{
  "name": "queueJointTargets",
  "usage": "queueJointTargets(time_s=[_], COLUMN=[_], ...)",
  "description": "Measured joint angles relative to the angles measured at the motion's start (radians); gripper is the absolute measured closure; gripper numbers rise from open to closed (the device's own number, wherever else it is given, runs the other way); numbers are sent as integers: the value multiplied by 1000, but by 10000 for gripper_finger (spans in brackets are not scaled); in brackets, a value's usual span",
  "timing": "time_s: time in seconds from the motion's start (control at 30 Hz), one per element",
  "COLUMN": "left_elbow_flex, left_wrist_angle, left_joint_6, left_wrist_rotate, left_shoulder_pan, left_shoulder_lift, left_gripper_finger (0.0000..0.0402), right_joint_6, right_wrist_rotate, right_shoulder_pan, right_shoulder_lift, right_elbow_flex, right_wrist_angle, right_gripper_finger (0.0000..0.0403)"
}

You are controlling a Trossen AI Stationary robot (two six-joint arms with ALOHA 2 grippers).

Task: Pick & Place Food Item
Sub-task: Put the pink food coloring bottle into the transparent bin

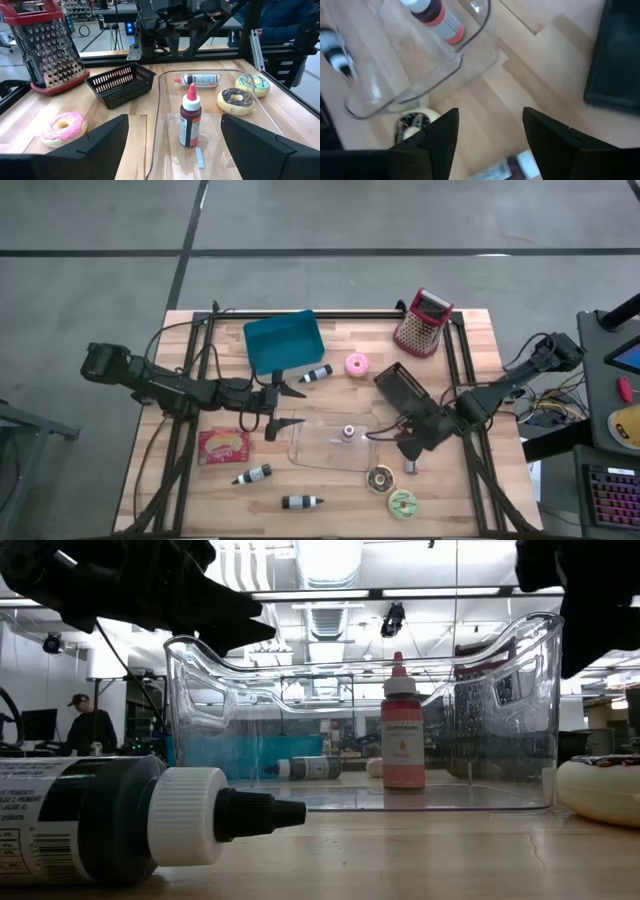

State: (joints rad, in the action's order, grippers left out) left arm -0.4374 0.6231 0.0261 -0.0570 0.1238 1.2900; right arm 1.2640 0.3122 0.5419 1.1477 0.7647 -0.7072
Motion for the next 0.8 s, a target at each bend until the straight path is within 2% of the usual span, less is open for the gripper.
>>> queueJointTargets(time_s=[0.2,0.43,0.67,0.8], left_elbow_flex=[0,0,0,0], left_wrist_angle=[-24,-34,-34,-34], left_joint_6=[1,29,49,57], left_wrist_rotate=[0,7,16,23], left_shoulder_pan=[0,1,1,1], left_shoulder_lift=[0,0,0,0], left_gripper_finger=[81,81,80,80], right_joint_6=[263,504,646,674], right_wrist_rotate=[-12,-151,-166,-177], right_shoulder_pan=[86,183,237,237], right_shoulder_lift=[28,120,151,172], right_elbow_flex=[0,0,0,0], right_wrist_angle=[-9,-15,-13,-12], right_gripper_finger=[186,186,186,186])
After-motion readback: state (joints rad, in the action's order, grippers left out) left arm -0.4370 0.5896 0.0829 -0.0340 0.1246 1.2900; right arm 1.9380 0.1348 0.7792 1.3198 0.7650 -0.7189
